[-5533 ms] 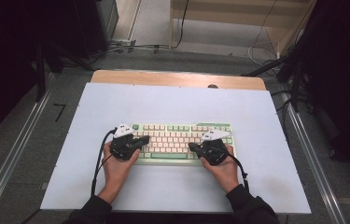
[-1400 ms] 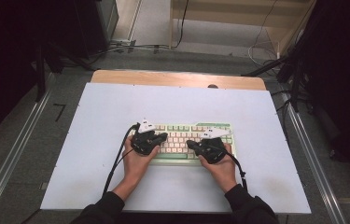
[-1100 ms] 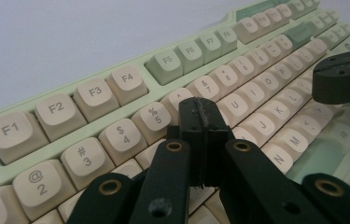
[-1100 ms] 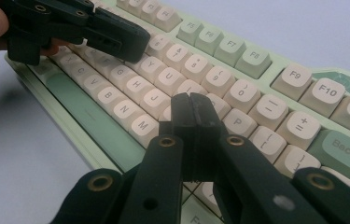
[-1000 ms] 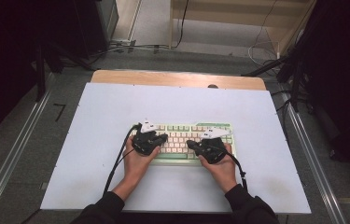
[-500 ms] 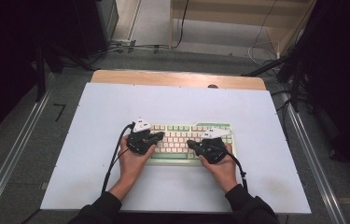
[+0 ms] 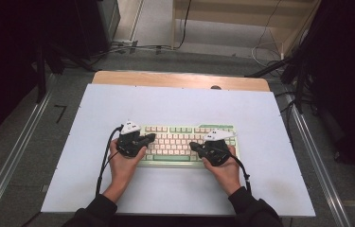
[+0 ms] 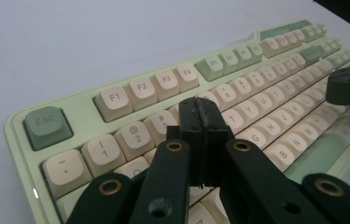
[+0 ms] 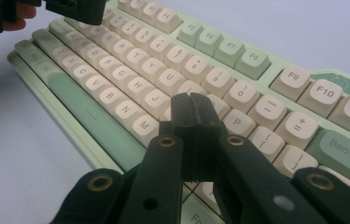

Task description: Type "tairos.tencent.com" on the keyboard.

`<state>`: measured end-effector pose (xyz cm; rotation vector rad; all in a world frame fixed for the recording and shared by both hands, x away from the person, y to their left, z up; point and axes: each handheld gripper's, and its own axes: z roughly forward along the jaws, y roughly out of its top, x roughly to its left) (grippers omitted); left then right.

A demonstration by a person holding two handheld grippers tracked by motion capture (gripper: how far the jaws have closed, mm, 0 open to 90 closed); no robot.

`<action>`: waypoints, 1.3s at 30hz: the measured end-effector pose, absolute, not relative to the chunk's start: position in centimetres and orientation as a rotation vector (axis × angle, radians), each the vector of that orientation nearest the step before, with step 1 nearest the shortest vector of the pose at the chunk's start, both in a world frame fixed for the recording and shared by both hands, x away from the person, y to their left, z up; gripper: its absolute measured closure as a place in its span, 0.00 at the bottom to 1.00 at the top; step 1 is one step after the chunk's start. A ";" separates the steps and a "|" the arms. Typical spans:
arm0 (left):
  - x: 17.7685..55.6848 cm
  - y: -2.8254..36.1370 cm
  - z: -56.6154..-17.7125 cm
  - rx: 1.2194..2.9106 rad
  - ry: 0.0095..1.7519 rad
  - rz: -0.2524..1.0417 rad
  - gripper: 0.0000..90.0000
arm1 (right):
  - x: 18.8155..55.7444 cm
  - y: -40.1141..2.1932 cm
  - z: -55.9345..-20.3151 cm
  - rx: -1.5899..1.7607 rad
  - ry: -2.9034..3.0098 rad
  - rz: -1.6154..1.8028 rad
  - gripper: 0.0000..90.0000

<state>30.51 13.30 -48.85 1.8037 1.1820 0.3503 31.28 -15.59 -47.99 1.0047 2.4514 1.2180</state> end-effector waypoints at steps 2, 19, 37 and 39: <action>30.5 13.2 -48.9 1.806 1.180 0.349 1.00 | 31.3 -15.6 -48.0 1.008 2.451 1.217 0.98; 30.7 12.8 -49.3 1.821 1.187 0.340 1.00 | 31.2 -15.4 -48.0 1.004 2.457 1.218 0.98; 31.0 12.4 -49.7 1.848 1.195 0.322 1.00 | 31.2 -15.3 -48.1 1.004 2.463 1.212 0.98; 30.9 12.4 -49.6 1.836 1.190 0.325 1.00 | 31.2 -15.3 -48.1 1.001 2.463 1.214 0.98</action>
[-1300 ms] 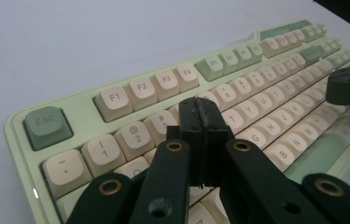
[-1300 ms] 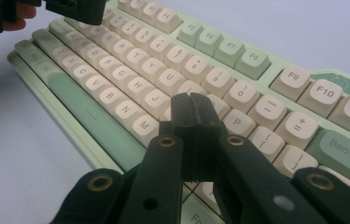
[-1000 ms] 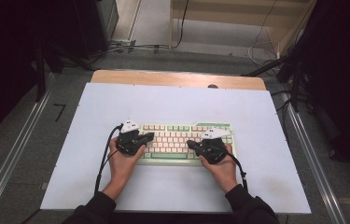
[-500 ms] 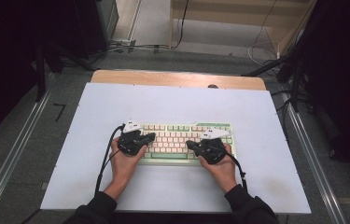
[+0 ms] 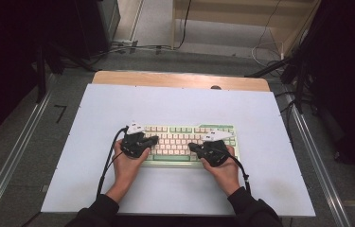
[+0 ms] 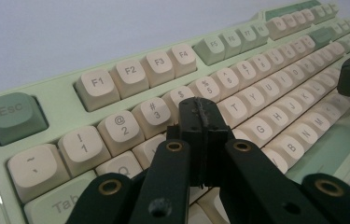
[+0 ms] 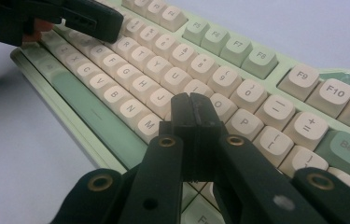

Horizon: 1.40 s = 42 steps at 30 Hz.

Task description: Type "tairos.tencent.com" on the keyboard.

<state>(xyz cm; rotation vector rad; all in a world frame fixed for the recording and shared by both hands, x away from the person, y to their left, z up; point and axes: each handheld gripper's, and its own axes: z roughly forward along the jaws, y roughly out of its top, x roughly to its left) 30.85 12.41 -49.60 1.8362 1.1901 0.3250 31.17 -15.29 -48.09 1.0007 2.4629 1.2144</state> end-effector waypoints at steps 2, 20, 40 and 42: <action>30.7 12.5 -49.4 1.829 1.185 0.329 1.00 | 31.2 -15.3 -48.1 0.997 2.462 1.217 0.98; 30.2 12.8 -49.0 1.808 1.173 0.314 1.00 | 31.0 -14.6 -48.1 0.976 2.479 1.226 0.98; 29.8 13.3 -48.9 1.781 1.179 0.290 1.00 | 30.8 -12.7 -48.2 0.926 2.516 1.232 0.98; 29.7 13.3 -48.8 1.780 1.178 0.288 1.00 | 30.9 -12.6 -48.2 0.927 2.521 1.228 0.98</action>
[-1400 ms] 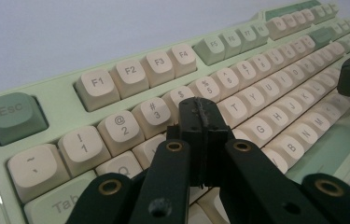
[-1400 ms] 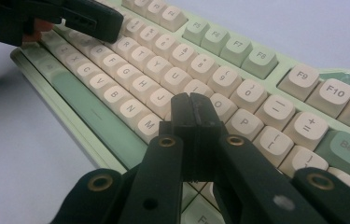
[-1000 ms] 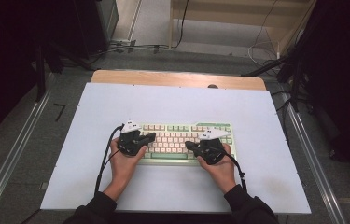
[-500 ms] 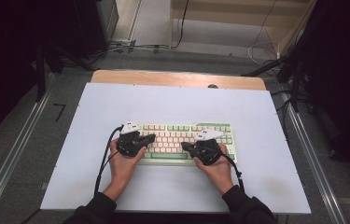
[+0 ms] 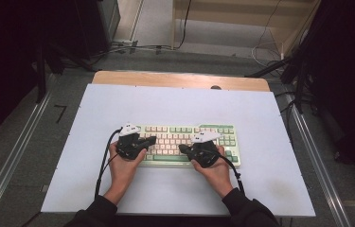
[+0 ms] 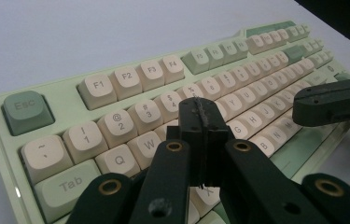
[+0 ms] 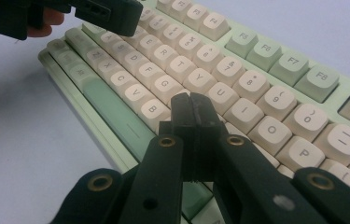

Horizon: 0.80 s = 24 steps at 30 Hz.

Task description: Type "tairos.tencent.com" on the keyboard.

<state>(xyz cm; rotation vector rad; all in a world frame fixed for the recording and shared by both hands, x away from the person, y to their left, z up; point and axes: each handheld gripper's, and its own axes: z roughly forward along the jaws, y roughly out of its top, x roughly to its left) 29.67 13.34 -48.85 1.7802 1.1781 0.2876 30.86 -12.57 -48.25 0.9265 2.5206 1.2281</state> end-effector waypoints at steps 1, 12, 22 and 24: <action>29.6 13.4 -48.8 1.779 1.179 0.288 1.00 | 30.9 -12.5 -48.3 0.922 2.520 1.228 0.98; 29.4 13.6 -48.8 1.776 1.186 0.291 1.00 | 31.0 -11.8 -48.5 0.902 2.540 1.228 0.98; 29.3 13.6 -48.8 1.775 1.180 0.289 1.00 | 31.1 -11.4 -48.7 0.896 2.550 1.220 0.98; 29.3 13.6 -48.8 1.775 1.180 0.289 1.00 | 31.1 -11.3 -48.7 0.900 2.552 1.220 0.98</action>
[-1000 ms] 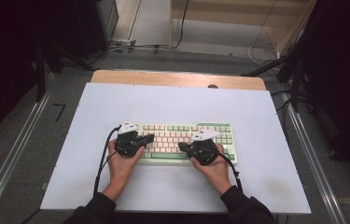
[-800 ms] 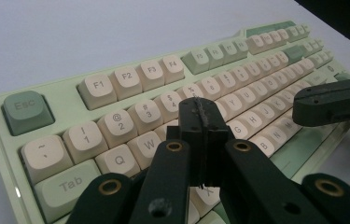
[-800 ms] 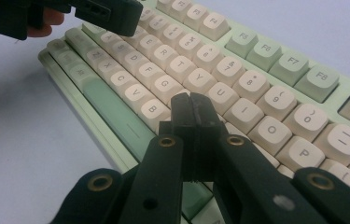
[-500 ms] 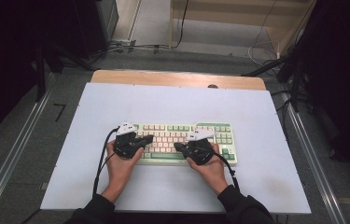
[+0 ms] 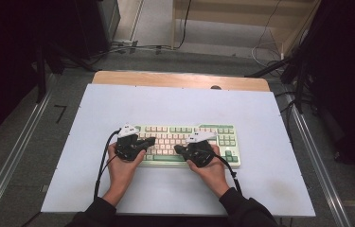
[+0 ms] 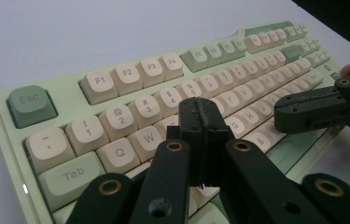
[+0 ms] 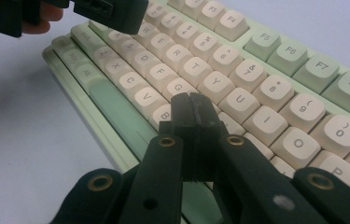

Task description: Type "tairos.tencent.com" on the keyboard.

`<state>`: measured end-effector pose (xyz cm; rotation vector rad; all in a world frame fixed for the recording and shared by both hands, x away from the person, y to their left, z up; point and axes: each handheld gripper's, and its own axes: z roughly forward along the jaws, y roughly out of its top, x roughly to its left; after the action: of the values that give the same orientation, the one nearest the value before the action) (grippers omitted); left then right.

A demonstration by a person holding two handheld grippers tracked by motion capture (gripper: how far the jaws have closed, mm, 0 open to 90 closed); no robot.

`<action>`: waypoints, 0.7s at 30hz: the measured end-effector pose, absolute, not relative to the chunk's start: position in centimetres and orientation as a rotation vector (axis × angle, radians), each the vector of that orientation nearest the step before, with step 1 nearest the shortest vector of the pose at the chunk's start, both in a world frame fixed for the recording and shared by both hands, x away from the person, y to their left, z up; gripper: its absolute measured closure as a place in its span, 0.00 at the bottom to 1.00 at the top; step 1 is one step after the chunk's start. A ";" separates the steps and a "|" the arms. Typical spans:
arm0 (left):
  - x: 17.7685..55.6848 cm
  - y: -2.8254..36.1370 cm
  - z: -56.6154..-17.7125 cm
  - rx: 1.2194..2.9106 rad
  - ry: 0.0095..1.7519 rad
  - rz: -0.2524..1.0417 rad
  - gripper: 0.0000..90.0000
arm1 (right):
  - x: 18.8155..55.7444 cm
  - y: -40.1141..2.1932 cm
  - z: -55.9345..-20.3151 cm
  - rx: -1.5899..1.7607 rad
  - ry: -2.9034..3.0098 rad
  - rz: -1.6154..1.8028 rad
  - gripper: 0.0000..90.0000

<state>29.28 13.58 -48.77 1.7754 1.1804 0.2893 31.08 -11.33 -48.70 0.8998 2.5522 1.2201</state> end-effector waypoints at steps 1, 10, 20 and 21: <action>29.3 13.6 -48.8 1.775 1.180 0.288 1.00 | 31.1 -11.3 -48.7 0.898 2.553 1.219 0.98; 29.3 13.5 -48.8 1.777 1.179 0.288 1.00 | 31.1 -11.3 -48.7 0.896 2.556 1.218 0.98; 29.2 13.5 -48.8 1.778 1.178 0.286 1.00 | 31.2 -11.1 -49.3 0.890 2.570 1.196 0.98; 29.2 13.5 -48.8 1.778 1.176 0.287 1.00 | 31.2 -11.1 -49.2 0.891 2.569 1.196 0.98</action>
<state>29.21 13.46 -48.79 1.7776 1.1758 0.2869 31.22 -11.09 -49.23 0.8906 2.5689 1.1959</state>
